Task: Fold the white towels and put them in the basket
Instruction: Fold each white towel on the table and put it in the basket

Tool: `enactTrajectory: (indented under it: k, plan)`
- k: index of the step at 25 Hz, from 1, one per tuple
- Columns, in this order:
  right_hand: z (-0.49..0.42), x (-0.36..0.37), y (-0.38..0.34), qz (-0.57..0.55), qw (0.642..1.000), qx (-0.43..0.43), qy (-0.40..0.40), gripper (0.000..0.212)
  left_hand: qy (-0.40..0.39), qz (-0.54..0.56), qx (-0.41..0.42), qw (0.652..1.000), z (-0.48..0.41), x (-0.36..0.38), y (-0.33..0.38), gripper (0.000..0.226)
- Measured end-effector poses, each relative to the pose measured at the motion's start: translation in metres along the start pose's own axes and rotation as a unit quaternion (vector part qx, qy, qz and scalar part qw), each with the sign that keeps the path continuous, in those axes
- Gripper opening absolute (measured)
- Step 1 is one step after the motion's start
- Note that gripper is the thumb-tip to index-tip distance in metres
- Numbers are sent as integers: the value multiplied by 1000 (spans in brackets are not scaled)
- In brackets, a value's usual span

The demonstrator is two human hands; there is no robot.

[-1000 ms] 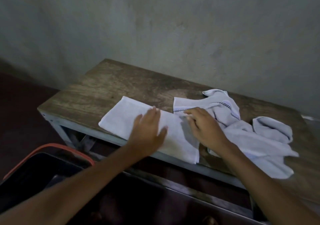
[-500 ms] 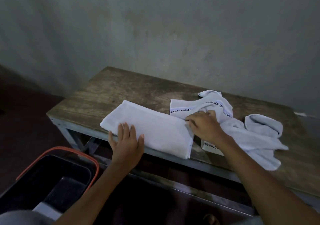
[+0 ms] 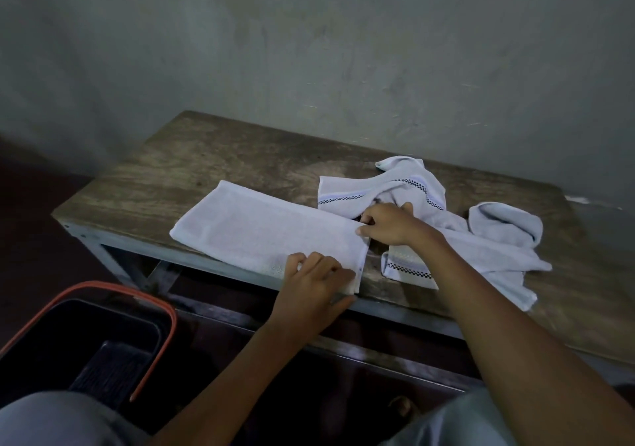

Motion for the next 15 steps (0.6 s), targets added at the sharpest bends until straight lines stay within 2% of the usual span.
enactTrajectory:
  k: [5, 7, 8, 11, 13, 15]
  plan:
    - [-1, 0, -1, -26, 999, -11, 24, 22, 0, -10, 80, 997, -3, 6, 8, 30]
    - [-1, 0, 2, -92, 995, -27, 24, 10, 12, 28, 74, 997, -4, 3, 6, 28]
    - [-3, -1, 4, -160, 986, -45, 22, 6, 20, 54, 64, 996, -5, 0, 4, 24]
    - [0, -12, -2, -409, 908, -93, -8, 6, 27, 122, 39, 991, -7, -18, -4, 5]
    - [-1, -21, -12, -487, 867, -98, -31, 15, 37, 191, -25, 981, -5, -35, -12, 4]
    - [-4, -31, -28, -518, 847, -109, -49, 25, 59, 261, -128, 955, -2, -56, -27, 3]
Point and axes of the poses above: each hand's wrist, its own z-axis away from the middle knuckle, its own x-axis out of the palm, y = z × x, the point moved 3 cm from there along -z, towards the middle knuckle, and after that the axes turned 6 degrees about -y, right-handed, at the moved point
